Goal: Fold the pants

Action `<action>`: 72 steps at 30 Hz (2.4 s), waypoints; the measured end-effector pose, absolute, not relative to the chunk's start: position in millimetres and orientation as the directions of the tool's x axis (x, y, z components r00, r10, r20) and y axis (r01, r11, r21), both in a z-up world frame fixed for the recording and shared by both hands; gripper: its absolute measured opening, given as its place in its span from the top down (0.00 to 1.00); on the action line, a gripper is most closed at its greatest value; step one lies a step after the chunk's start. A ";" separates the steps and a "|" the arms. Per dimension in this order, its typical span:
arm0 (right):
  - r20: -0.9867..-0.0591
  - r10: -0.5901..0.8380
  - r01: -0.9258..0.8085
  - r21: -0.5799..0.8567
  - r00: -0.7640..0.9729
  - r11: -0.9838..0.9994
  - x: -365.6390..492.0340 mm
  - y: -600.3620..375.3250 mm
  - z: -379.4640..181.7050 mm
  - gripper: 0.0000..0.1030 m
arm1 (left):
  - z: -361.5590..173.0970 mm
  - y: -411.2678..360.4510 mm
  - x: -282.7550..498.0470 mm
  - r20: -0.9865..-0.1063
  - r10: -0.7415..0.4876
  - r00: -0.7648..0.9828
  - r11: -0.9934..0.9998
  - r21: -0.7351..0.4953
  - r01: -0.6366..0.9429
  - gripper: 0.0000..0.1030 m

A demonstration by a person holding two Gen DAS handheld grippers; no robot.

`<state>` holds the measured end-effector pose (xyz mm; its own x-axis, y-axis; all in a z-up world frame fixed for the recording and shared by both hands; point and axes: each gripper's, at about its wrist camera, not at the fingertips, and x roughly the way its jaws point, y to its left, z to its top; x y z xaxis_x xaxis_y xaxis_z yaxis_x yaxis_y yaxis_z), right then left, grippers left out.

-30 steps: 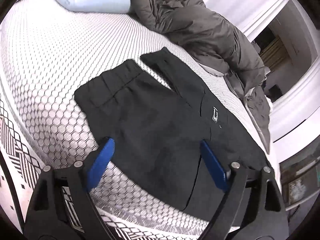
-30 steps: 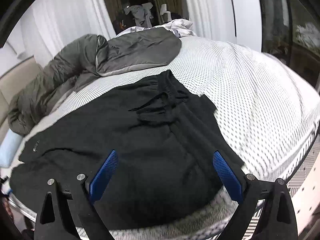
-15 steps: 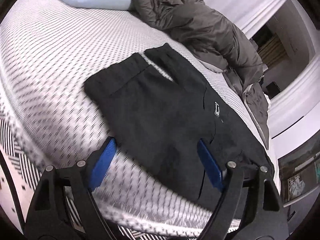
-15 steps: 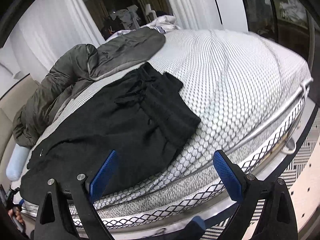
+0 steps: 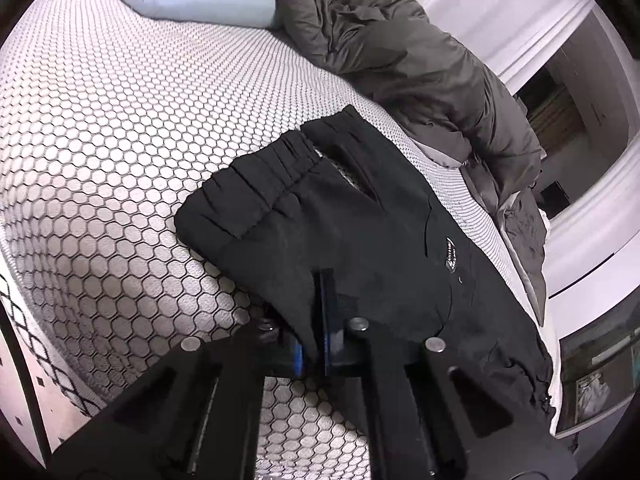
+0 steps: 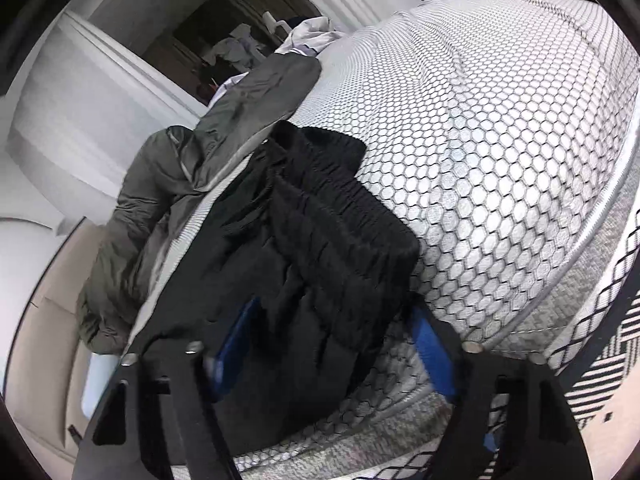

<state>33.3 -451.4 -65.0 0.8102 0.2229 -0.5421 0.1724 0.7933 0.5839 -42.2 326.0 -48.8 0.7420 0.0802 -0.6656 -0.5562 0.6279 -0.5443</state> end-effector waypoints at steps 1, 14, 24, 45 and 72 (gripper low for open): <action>-0.544 0.211 0.178 0.576 0.812 0.798 29.1 -452.8 -63.3 0.39 | -47.2 324.5 -43.5 -0.664 0.084 0.743 0.628 -0.543 -0.557 0.97; -0.452 0.300 0.087 0.658 0.840 0.748 24.6 -457.7 -58.8 0.39 | -39.0 320.4 -47.7 -0.671 0.091 0.736 0.645 -0.523 -0.557 0.97; -0.409 0.268 0.052 0.622 0.872 0.781 8.3 -446.6 -47.6 0.88 | -43.3 323.4 -54.5 -0.650 0.089 0.754 0.638 -0.544 -0.545 1.00; -0.428 0.017 0.158 0.370 0.904 0.915 228.1 -370.6 114.3 0.83 | 56.4 370.6 188.9 -0.691 0.162 0.704 0.686 -0.434 -0.584 0.90; -0.559 0.195 0.081 0.432 0.806 0.898 154.0 -340.1 13.2 0.11 | -50.9 245.9 165.8 -0.741 -0.154 0.653 0.673 -0.563 -0.480 0.41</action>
